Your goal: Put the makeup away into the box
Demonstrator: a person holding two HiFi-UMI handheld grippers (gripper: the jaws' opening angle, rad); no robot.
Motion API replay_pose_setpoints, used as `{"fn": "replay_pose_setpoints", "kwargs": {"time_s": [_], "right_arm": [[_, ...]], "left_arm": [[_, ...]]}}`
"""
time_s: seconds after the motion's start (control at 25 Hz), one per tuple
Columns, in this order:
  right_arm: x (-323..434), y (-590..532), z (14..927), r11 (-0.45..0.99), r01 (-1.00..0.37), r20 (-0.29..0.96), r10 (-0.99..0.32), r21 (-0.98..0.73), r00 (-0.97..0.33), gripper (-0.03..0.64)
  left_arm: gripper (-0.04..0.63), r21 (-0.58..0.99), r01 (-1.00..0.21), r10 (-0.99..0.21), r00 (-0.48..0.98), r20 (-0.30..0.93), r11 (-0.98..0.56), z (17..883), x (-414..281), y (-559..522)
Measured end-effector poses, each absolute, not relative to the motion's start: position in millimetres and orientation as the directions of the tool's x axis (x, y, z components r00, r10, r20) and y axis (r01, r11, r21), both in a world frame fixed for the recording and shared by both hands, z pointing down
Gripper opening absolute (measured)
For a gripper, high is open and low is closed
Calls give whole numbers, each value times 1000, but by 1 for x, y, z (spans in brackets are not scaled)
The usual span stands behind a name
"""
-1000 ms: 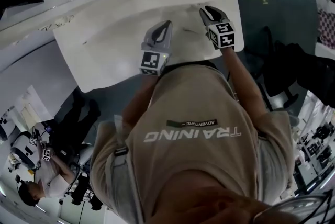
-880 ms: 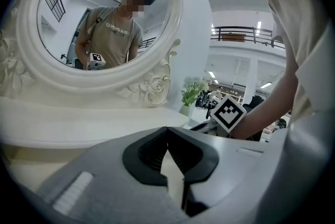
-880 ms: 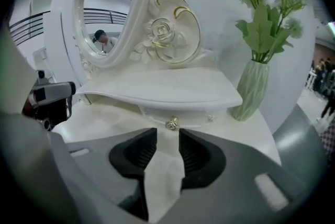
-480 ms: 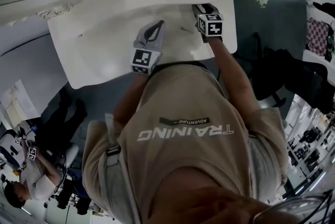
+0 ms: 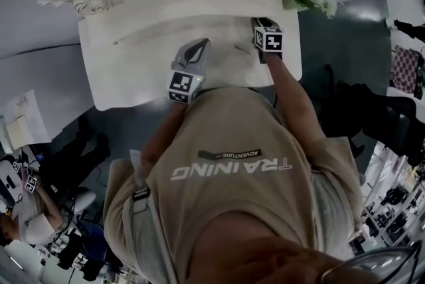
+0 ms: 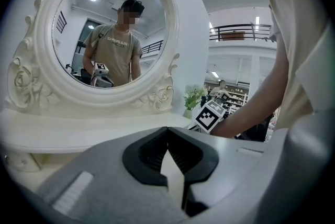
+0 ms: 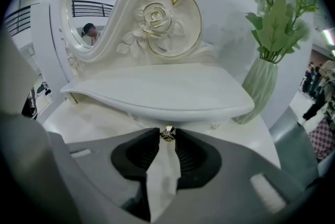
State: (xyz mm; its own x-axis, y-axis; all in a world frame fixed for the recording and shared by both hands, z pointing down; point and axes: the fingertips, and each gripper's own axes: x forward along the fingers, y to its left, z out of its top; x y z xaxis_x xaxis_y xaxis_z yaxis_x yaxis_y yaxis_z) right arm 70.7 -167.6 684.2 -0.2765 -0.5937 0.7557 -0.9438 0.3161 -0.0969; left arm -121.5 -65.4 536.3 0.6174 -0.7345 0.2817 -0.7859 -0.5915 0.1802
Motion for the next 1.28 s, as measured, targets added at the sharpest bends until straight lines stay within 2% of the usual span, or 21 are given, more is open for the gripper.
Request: {"fn": "replay_pose_setpoints", "kwargs": {"time_s": [1.28], "right_arm": [[78, -89, 685, 353, -926, 753, -570, -136, -328, 103]], "left_arm": [[6, 178, -796, -750, 606, 267, -579, 517, -115, -47]]}}
